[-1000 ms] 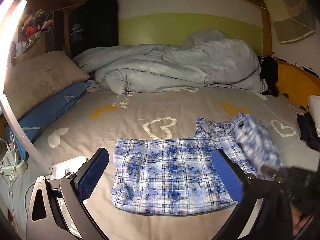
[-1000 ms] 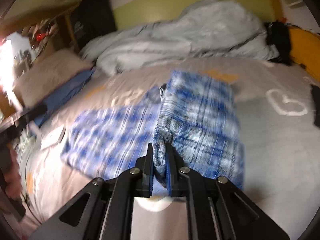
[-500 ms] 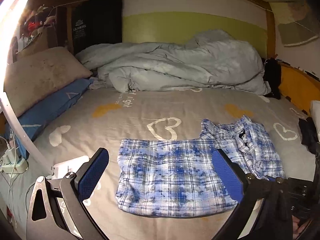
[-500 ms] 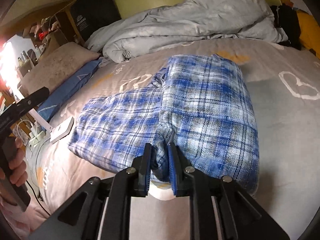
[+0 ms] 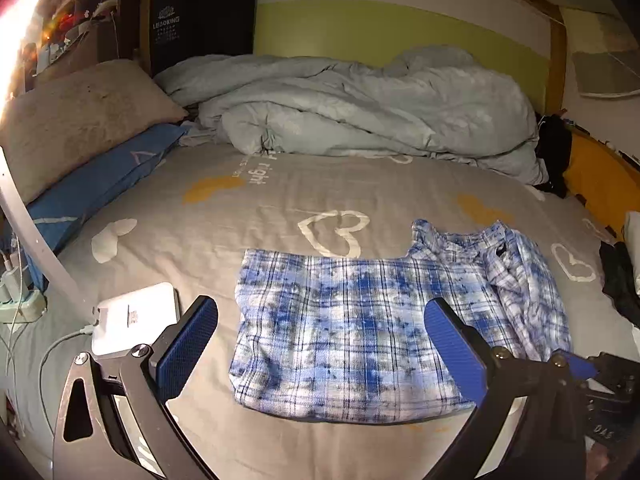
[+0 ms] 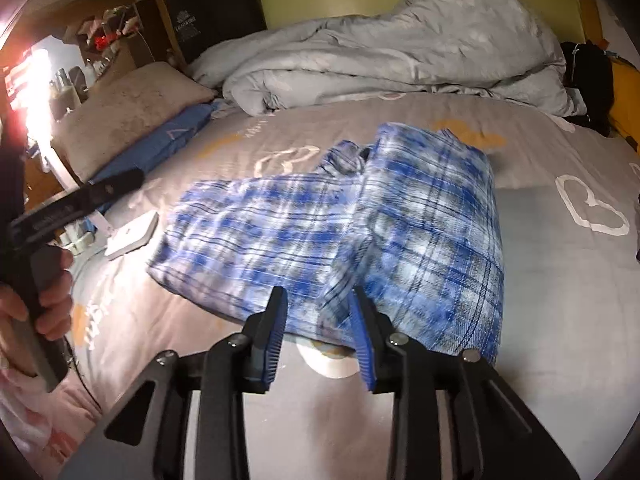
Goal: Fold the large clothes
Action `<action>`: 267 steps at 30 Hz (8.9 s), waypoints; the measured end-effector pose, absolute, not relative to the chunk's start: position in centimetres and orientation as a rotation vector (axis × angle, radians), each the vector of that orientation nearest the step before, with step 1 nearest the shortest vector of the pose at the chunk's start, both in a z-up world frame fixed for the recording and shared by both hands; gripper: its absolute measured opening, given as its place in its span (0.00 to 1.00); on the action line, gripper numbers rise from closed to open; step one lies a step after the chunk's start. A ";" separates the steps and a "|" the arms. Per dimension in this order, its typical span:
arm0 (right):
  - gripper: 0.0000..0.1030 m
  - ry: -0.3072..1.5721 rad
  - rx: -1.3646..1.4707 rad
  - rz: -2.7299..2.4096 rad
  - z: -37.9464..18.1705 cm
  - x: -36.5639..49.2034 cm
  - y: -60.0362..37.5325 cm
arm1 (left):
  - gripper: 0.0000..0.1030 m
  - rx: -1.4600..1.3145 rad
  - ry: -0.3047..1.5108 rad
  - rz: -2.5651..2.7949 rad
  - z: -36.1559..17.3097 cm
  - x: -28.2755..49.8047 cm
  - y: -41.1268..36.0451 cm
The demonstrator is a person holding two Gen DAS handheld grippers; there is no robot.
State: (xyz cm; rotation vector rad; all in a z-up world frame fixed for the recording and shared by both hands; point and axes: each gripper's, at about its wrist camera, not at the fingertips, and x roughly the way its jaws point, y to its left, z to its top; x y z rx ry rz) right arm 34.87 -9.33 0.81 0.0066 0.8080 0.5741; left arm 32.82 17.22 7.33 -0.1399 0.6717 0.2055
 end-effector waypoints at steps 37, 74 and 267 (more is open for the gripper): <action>1.00 0.600 0.031 0.185 4.1 35.6 -15.1 | 1.00 -0.254 0.806 0.169 2.7 30.7 23.0; 1.00 0.773 0.061 0.180 1.9 38.0 -16.8 | 0.11 -0.329 0.663 0.004 2.6 33.8 20.8; 1.00 0.644 -0.075 -0.321 5.1 31.9 -37.3 | 1.00 0.030 0.187 -0.202 1.7 32.7 -17.4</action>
